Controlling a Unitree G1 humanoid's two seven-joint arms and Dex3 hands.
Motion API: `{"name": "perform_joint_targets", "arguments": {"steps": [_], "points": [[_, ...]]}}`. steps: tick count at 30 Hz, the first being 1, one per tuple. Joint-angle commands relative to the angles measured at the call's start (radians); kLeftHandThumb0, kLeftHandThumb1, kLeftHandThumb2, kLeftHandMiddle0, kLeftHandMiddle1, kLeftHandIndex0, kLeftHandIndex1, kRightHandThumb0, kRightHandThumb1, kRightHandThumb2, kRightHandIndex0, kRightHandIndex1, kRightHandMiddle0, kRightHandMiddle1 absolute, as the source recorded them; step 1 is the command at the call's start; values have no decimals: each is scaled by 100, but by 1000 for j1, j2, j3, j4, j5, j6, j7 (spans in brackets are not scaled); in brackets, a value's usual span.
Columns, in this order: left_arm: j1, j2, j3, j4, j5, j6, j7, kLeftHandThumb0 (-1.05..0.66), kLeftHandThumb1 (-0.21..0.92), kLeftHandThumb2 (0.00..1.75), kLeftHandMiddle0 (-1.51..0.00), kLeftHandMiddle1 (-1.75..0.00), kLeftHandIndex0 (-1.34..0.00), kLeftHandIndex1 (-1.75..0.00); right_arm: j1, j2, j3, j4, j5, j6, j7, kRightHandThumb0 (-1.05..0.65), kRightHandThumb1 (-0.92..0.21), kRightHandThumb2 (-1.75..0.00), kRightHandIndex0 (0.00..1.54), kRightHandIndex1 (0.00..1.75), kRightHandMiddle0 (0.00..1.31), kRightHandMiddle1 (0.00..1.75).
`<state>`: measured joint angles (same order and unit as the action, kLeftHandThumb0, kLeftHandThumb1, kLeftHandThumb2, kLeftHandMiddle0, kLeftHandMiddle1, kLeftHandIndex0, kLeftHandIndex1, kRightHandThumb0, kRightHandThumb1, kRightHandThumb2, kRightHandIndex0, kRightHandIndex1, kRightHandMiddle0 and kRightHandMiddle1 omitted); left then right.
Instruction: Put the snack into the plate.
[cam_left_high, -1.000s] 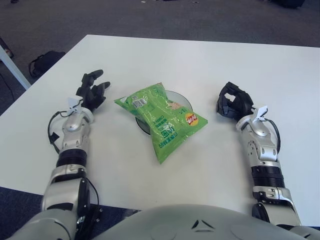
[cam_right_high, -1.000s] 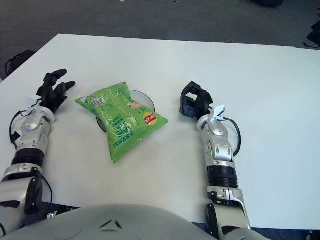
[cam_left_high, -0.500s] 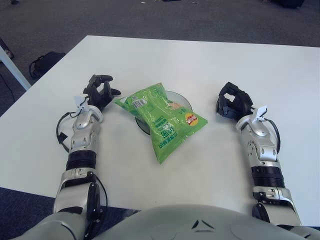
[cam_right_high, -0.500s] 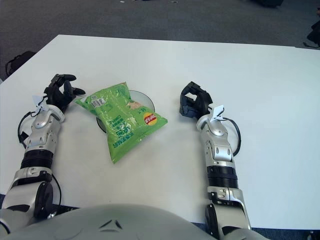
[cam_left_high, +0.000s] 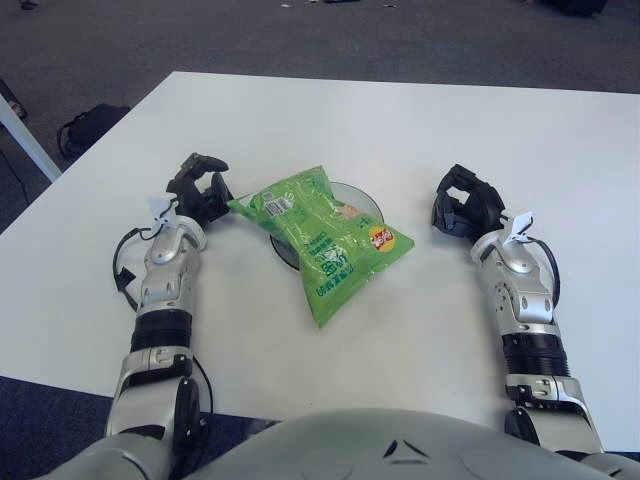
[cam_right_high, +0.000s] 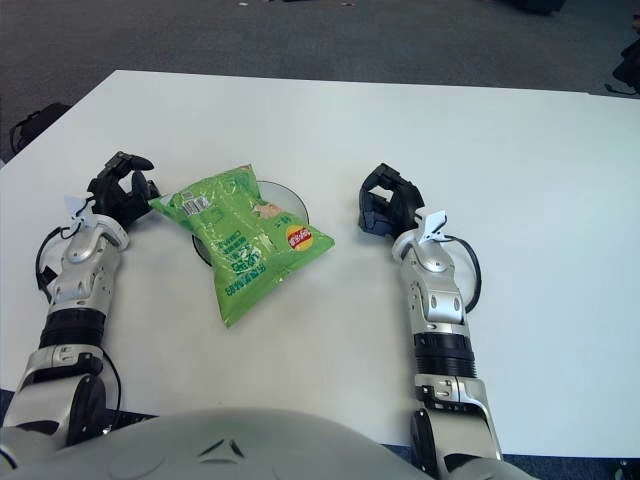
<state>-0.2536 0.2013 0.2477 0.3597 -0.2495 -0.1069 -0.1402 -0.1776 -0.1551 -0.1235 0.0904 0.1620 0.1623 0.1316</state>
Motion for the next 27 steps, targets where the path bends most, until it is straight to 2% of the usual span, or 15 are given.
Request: {"name": "perform_joint_targets", "arguments": {"steps": [1, 11, 27], "points": [[95, -59, -17, 15, 13, -44, -1, -46, 38, 123, -132, -175, -56, -175, 60, 11, 4, 29, -12, 44, -14, -47, -36, -126, 98, 175, 58, 175], [121, -70, -33, 15, 13, -130, -33, -46, 37, 125, -132, -175, -57, -175, 63, 23, -5, 38, -14, 3, -34, -47, -35, -128, 99, 175, 59, 175], [96, -94, -10, 24, -1, -65, 45, -47, 35, 127, -132, -175, -59, -175, 49, 62, -44, 89, 5, -74, -72, -48, -33, -130, 97, 175, 60, 175]]}}
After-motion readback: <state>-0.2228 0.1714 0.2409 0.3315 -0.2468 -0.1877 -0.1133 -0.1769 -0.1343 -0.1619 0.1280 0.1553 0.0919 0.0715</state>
